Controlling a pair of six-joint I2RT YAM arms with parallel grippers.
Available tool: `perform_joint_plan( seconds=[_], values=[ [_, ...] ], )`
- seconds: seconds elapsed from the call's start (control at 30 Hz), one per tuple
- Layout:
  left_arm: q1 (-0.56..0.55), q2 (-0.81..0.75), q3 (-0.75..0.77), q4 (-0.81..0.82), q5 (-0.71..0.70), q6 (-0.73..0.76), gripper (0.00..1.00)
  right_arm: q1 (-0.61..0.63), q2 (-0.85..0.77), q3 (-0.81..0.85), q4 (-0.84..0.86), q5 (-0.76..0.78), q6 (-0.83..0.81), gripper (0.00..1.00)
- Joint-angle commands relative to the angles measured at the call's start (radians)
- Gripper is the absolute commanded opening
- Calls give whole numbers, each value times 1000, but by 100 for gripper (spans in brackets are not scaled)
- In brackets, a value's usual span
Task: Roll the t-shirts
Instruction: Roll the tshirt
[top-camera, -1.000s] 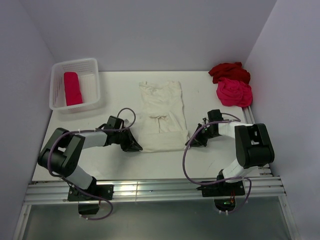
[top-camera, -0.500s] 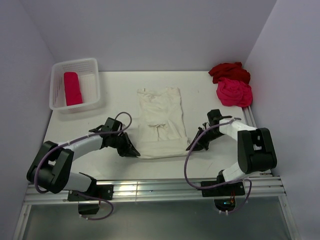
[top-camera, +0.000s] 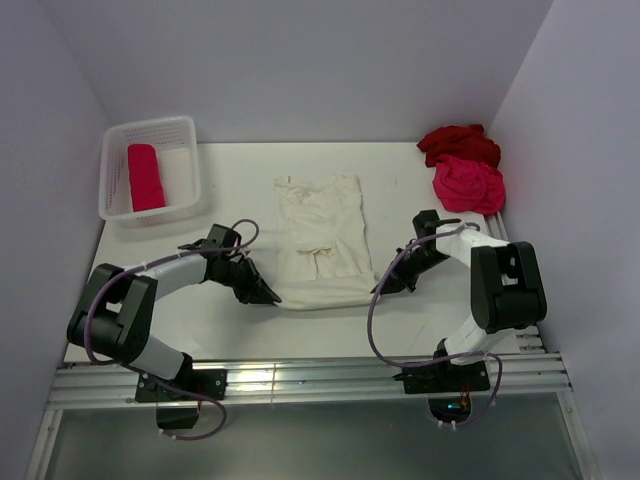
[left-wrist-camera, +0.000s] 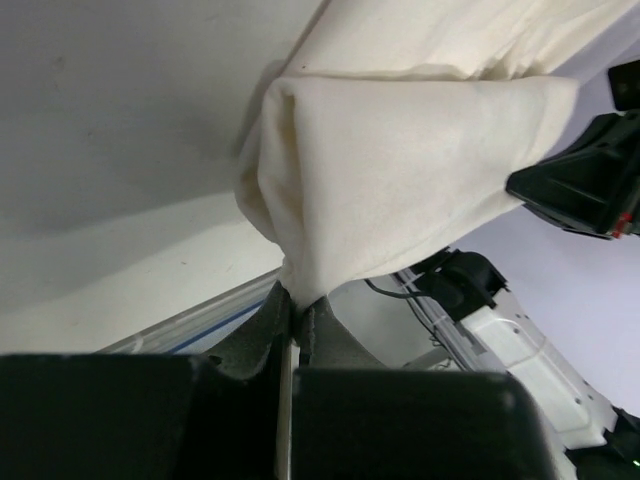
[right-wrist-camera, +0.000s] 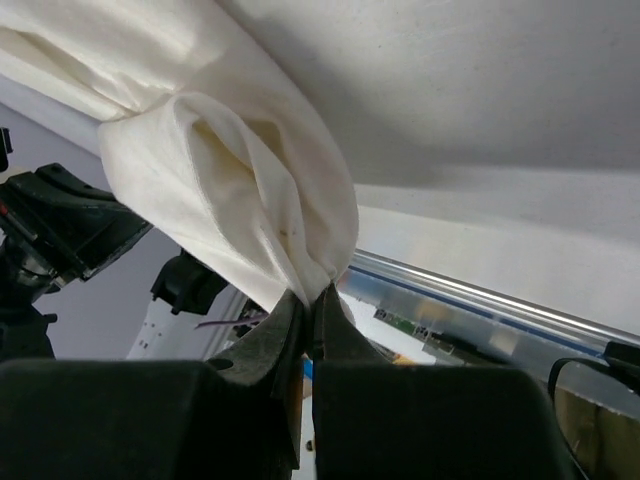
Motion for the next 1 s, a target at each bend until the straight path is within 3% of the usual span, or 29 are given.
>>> perform_joint_plan(
  seconds=[0.0, 0.4, 0.77, 0.97],
  values=[
    [38, 25, 54, -30, 54, 7, 0, -14, 29, 47, -49, -16, 29, 0],
    [110, 136, 178, -59, 145, -22, 0, -52, 88, 104, -58, -59, 235, 0],
    [161, 225, 255, -22, 211, -82, 0, -58, 260, 276, -187, -78, 281, 0],
    [172, 298, 333, -42, 209, -65, 0, -67, 297, 288, -140, -91, 362, 0]
  ],
)
